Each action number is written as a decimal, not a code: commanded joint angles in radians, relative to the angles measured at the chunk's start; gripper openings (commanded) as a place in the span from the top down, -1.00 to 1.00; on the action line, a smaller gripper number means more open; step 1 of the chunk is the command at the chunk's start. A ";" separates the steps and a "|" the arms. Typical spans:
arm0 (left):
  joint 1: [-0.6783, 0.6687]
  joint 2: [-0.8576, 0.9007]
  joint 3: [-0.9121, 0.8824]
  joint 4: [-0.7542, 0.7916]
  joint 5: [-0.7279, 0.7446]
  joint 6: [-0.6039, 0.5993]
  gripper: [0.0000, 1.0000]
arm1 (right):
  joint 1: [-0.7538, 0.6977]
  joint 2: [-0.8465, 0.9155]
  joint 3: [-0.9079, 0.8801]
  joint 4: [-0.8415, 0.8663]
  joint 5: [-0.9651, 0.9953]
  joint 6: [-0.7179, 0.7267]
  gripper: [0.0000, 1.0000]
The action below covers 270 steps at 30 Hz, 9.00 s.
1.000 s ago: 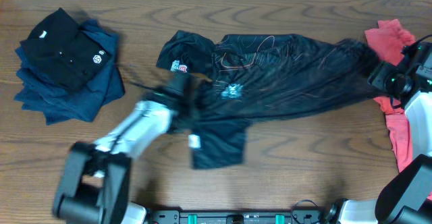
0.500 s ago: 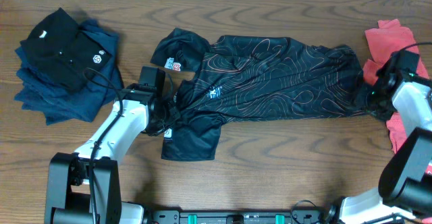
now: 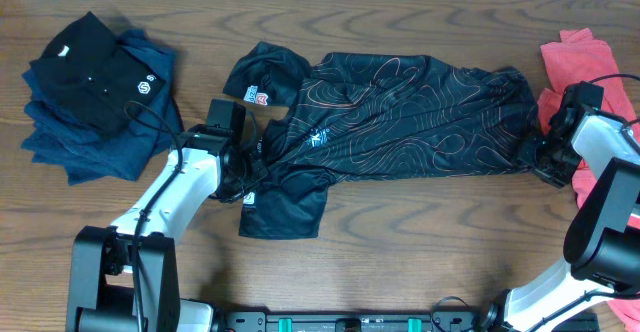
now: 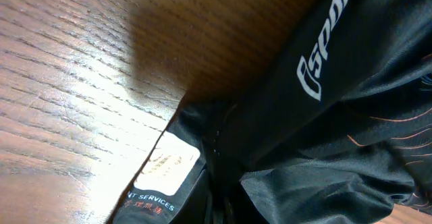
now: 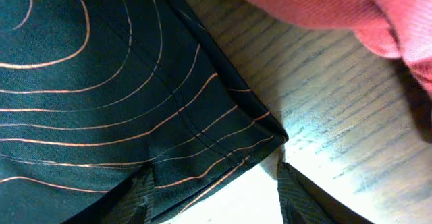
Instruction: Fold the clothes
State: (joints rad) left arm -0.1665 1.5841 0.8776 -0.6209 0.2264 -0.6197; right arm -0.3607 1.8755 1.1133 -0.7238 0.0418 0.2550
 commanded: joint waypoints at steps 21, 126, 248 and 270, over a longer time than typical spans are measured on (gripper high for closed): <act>-0.002 -0.215 0.051 -0.034 0.123 0.203 0.88 | 0.008 -0.279 0.000 -0.041 -0.035 0.047 0.98; 0.132 0.011 0.166 -0.639 0.180 0.600 0.88 | 0.116 -0.259 0.078 -0.478 0.106 0.098 0.98; -0.313 0.314 0.160 0.263 -0.007 0.443 -0.06 | 0.117 -0.041 -0.051 0.083 0.066 0.042 0.29; -0.305 0.192 0.186 0.095 -0.099 0.443 0.88 | 0.117 -0.041 -0.051 0.080 0.066 0.042 0.30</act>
State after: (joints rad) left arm -0.4763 1.8297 1.0554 -0.5026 0.2016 -0.1825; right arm -0.2554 1.8301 1.0645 -0.6430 0.0914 0.3023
